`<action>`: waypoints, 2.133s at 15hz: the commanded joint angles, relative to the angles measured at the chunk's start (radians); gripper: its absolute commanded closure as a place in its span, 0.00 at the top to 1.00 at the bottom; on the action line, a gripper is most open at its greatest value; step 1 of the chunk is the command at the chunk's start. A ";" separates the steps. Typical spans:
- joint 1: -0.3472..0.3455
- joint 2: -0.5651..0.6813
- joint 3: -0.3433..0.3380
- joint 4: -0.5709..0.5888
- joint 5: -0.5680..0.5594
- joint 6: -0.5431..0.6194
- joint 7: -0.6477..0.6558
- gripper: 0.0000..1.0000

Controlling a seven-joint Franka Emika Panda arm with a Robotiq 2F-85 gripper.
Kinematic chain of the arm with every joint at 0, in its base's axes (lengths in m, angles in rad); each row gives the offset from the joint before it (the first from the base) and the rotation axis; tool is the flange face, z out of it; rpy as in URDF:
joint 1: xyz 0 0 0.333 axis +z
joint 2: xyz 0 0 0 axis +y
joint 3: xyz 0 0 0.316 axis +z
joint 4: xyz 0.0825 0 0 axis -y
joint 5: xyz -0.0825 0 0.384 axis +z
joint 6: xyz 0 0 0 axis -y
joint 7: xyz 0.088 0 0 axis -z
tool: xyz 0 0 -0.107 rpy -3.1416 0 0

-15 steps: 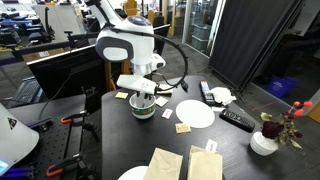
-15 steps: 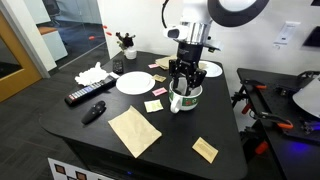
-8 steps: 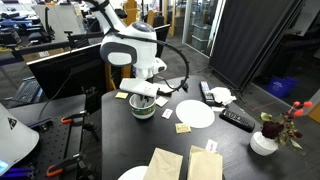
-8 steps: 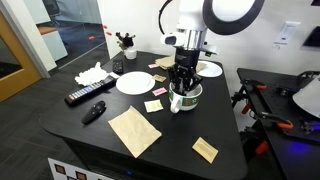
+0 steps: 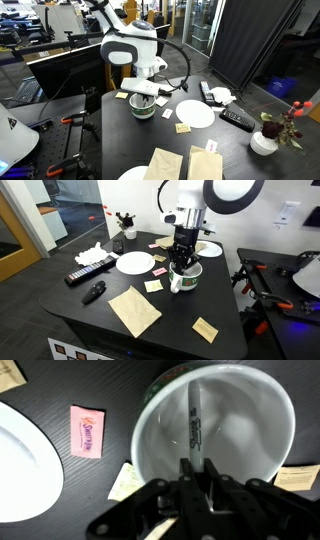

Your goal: Remove the pen from the cup

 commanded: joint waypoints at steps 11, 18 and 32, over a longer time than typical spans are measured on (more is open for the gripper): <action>-0.024 -0.361 -0.032 -0.118 0.173 -0.121 0.015 0.04; 0.009 -0.380 -0.175 -0.098 0.144 -0.140 0.057 0.04; -0.018 -0.033 -0.186 0.046 -0.032 -0.015 0.336 0.04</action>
